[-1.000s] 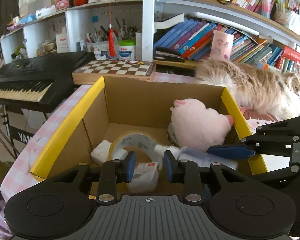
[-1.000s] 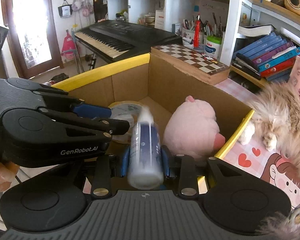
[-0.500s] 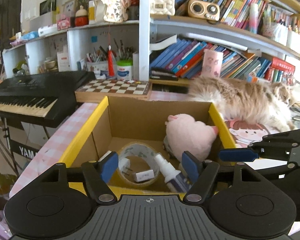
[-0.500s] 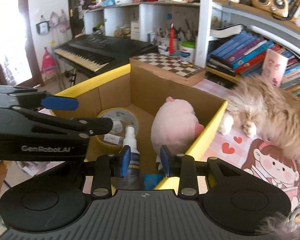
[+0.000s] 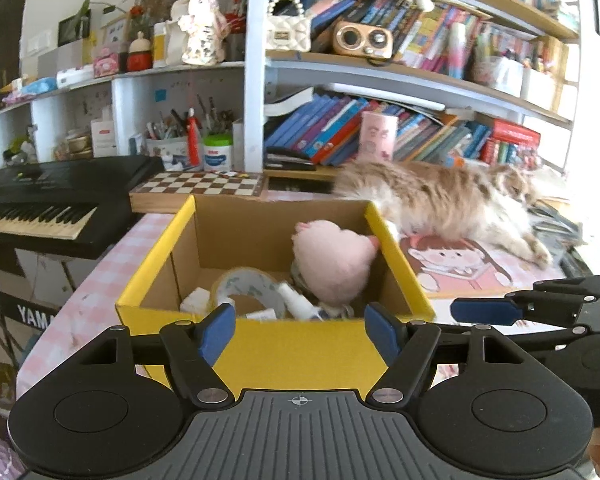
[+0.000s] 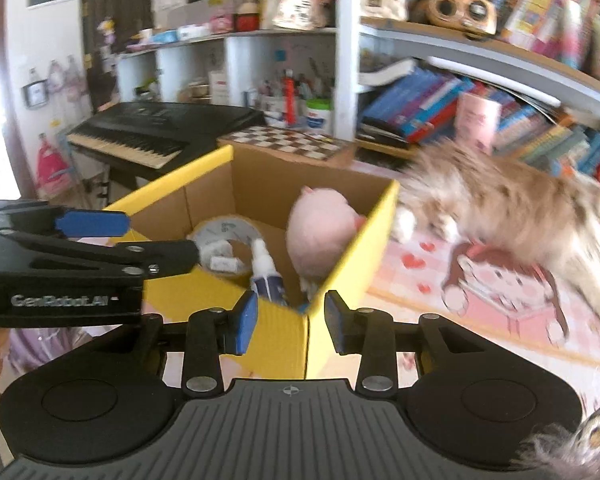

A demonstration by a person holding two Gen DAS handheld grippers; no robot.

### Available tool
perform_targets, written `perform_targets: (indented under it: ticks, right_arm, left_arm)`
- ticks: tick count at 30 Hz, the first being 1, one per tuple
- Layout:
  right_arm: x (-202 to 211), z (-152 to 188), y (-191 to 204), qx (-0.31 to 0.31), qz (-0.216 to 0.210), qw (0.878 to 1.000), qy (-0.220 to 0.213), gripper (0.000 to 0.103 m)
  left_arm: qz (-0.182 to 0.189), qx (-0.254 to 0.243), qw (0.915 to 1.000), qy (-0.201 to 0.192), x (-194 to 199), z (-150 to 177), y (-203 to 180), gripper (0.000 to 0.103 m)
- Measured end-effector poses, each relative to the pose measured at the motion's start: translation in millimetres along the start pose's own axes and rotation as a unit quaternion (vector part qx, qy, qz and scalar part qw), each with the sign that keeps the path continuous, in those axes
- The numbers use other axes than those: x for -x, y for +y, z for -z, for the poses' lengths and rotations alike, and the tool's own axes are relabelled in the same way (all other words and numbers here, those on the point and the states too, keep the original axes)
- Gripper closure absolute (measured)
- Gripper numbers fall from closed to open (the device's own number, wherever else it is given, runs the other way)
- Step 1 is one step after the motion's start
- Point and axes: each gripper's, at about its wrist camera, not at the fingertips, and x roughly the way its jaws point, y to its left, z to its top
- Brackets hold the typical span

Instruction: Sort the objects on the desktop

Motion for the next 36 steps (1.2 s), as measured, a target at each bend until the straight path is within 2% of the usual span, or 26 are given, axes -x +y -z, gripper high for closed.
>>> perform_targets:
  ticks: [4, 11, 13, 15, 21, 27, 36]
  right_arm:
    - [21.5, 16.4, 6.6, -0.026, 0.031, 0.999, -0.004, 0.069]
    - [57.6, 50.5, 20.2, -0.058, 0.082, 0.995, -0.009, 0.068]
    - [66.8, 59.8, 23.1, -0.064, 0.098, 0.993, -0.008, 0.065]
    - [75.2, 69.5, 25.1, -0.075, 0.116, 0.990, -0.006, 0.054]
    - [92.2, 96.0, 35.2, -0.111, 0.142, 0.984, 0.005, 0.047]
    - [110.9, 114.8, 44.3, -0.131, 0.161, 0.978, 0.004, 0.043]
    - [131.6, 133.2, 53.1, -0.139, 0.187, 0.973, 0.012, 0.034]
  left_arm:
    - [0.014, -0.014, 0.9998, 0.007, 18.0, 16.7, -4.4, 0.023]
    - [0.036, -0.025, 0.9989, 0.015, 45.7, 45.0, -16.3, 0.022]
    - [0.035, -0.024, 0.9990, 0.016, 53.9, 51.9, -20.7, 0.020]
    - [0.029, -0.027, 0.9990, 0.017, 61.7, 58.5, -25.8, 0.016]
    - [0.014, -0.077, 0.9969, 0.004, 83.2, 73.3, -37.5, 0.011]
    - [0.010, -0.101, 0.9949, -0.002, 96.0, 84.3, -45.2, 0.005]
    - [0.016, -0.091, 0.9955, 0.020, 99.4, 92.7, -47.1, 0.004]
